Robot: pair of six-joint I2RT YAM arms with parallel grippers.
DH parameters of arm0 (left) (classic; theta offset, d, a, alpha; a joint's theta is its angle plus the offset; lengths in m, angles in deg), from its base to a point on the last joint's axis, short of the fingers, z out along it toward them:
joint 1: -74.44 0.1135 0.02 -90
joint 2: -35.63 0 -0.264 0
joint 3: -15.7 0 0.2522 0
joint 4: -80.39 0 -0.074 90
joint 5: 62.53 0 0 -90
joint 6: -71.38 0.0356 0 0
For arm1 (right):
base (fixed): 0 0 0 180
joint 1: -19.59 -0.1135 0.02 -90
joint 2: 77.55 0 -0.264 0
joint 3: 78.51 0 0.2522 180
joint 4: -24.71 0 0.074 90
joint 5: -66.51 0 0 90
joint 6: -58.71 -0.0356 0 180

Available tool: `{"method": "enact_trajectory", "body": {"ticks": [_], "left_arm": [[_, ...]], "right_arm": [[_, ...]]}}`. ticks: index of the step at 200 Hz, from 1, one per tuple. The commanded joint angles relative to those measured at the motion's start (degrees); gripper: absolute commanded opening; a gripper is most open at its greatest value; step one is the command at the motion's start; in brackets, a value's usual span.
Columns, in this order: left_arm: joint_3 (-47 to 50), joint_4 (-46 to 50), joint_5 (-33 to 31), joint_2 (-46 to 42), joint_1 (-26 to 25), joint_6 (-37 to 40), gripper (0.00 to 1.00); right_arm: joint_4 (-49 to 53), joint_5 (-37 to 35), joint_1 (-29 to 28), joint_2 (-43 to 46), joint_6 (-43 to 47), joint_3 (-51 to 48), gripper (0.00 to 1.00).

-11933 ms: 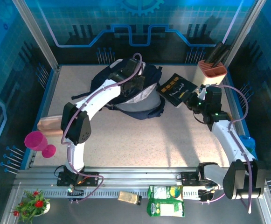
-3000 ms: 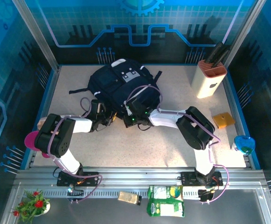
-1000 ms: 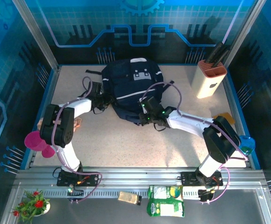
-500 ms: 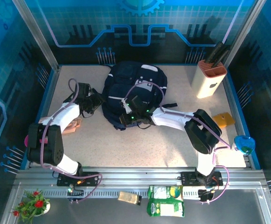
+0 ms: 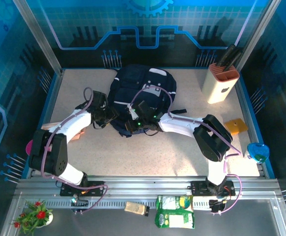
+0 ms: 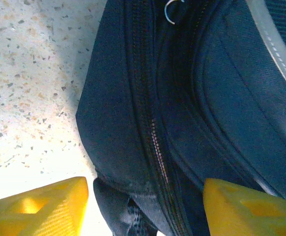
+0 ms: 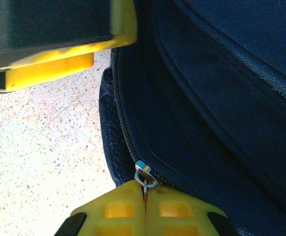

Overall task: Pack the student bag
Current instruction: Zip the student bag at the top-center of the table.

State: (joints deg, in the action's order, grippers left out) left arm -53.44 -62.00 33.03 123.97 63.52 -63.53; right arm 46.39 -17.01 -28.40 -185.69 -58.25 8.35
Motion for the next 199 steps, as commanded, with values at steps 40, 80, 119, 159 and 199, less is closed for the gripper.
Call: {"method": "enact_trajectory", "body": {"ticks": [40, 80, 119, 159, 199], "left_arm": [[-6.8, 4.9, -3.5, 8.0, -0.7, 4.9, 0.6], [-7.9, 3.8, -3.8, 9.8, -0.7, 6.8, 0.36], [-7.2, 2.7, -4.4, 8.8, -0.5, 7.8, 0.18], [-7.2, 2.7, -4.3, 8.7, -0.2, 8.5, 0.11], [-7.2, 2.8, -4.3, 8.2, 0.1, 9.0, 0.09]], "right_arm": [[-0.4, 1.2, -2.0, -0.1, 2.0, 1.8, 0.0], [2.8, -0.5, -1.9, 1.2, 3.5, 0.0, 0.0], [5.1, -4.9, -0.7, 5.7, 5.0, -6.0, 0.0], [6.9, -8.2, 0.6, 9.0, 6.8, -11.1, 0.0], [7.7, -12.1, 2.3, 11.2, 8.5, -14.2, 0.0]]}}
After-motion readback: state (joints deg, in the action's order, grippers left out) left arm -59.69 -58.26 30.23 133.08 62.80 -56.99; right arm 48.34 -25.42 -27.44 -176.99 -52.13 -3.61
